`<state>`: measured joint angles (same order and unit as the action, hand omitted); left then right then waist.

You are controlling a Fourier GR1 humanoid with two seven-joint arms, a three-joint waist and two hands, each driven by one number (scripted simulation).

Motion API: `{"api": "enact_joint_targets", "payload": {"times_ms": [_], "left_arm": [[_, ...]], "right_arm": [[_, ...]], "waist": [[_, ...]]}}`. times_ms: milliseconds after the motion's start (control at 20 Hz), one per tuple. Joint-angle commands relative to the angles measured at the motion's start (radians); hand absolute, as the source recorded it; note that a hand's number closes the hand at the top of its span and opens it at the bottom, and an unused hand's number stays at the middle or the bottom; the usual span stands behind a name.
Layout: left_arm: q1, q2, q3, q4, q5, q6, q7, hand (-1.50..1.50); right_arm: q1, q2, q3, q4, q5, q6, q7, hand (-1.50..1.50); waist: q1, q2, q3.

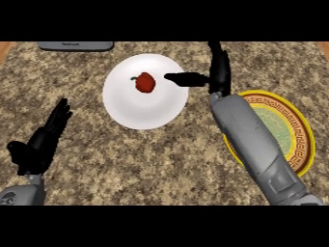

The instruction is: Pick the bell pepper from the plate and place it in the plate

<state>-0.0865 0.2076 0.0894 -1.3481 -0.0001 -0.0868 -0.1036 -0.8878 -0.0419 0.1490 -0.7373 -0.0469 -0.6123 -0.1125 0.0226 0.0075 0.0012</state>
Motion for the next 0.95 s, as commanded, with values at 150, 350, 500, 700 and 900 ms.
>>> {"api": "enact_joint_targets", "payload": {"times_ms": [150,350,500,700,900], "left_arm": [[0.039,-0.008,0.000,-0.020,-0.009,0.004,-0.003,0.00],[0.011,-0.060,-0.030,0.034,-0.058,0.054,-0.048,0.00],[0.022,-0.019,-0.005,-0.016,-0.025,0.007,-0.002,0.00],[0.044,-0.032,-0.007,-0.078,-0.023,0.019,0.043,0.00],[0.064,-0.016,0.013,-0.070,-0.008,-0.014,0.028,0.00]], "right_arm": [[0.136,-0.138,-0.097,-0.012,-0.085,0.272,-0.210,-1.50],[0.181,-0.189,-0.116,0.025,-0.083,0.375,-0.294,-1.50],[0.259,-0.225,-0.108,-0.057,-0.075,0.437,-0.277,-1.50],[0.187,-0.189,-0.149,0.201,-0.027,0.426,-0.444,-1.50],[0.220,-0.209,-0.185,0.185,-0.021,0.417,-0.494,-1.50]], "waist": [[-0.016,-0.006,-0.001],[-0.018,-0.004,-0.001],[-0.022,-0.009,-0.001],[-0.008,-0.004,-0.001],[-0.013,-0.006,-0.001]]}}
